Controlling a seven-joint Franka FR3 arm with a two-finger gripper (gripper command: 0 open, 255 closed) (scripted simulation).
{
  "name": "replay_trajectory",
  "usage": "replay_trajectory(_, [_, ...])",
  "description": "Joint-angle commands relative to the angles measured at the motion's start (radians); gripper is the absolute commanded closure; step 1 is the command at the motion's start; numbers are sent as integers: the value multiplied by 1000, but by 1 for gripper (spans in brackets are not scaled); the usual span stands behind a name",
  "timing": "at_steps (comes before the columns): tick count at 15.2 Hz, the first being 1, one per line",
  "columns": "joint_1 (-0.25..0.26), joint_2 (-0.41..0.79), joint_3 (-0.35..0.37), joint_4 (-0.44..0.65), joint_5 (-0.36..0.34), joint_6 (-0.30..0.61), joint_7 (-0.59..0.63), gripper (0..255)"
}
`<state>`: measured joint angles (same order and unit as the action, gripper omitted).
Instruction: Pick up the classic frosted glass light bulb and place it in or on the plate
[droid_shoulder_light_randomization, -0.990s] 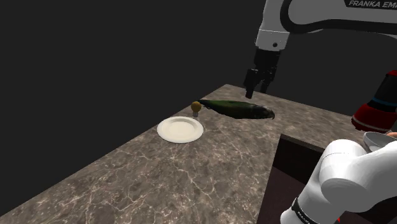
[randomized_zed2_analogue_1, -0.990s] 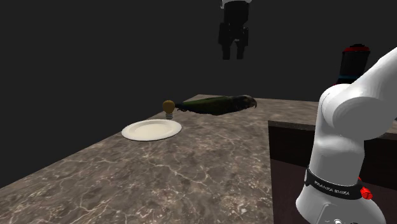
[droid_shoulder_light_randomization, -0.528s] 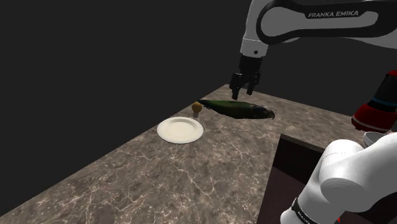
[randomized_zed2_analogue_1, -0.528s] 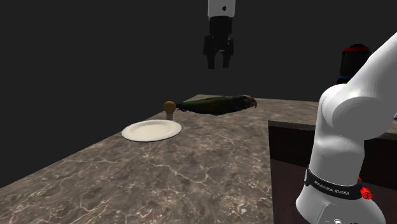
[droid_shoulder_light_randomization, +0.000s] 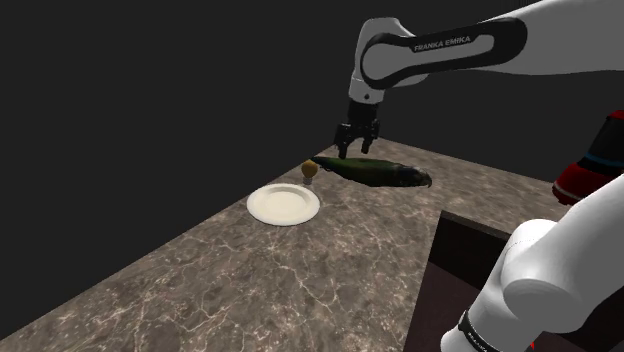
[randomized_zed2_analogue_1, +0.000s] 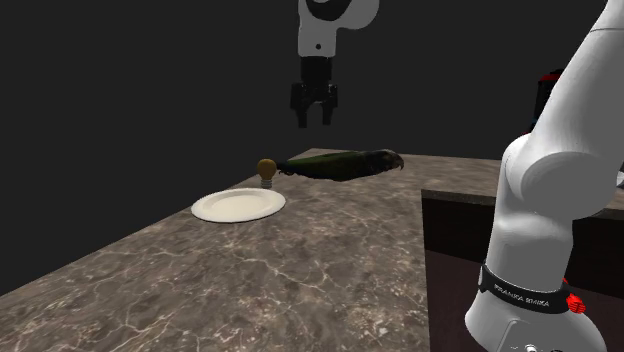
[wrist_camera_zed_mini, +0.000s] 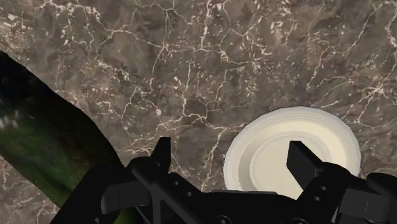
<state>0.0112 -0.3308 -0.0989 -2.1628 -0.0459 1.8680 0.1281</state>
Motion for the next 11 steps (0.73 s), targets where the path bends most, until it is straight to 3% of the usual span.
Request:
replay_trajectory(1, [-3, 81, -12, 46, 8, 39, -11, 0])
replay_trajectory(11, [-23, 457, -44, 322, 75, 147, -57, 0])
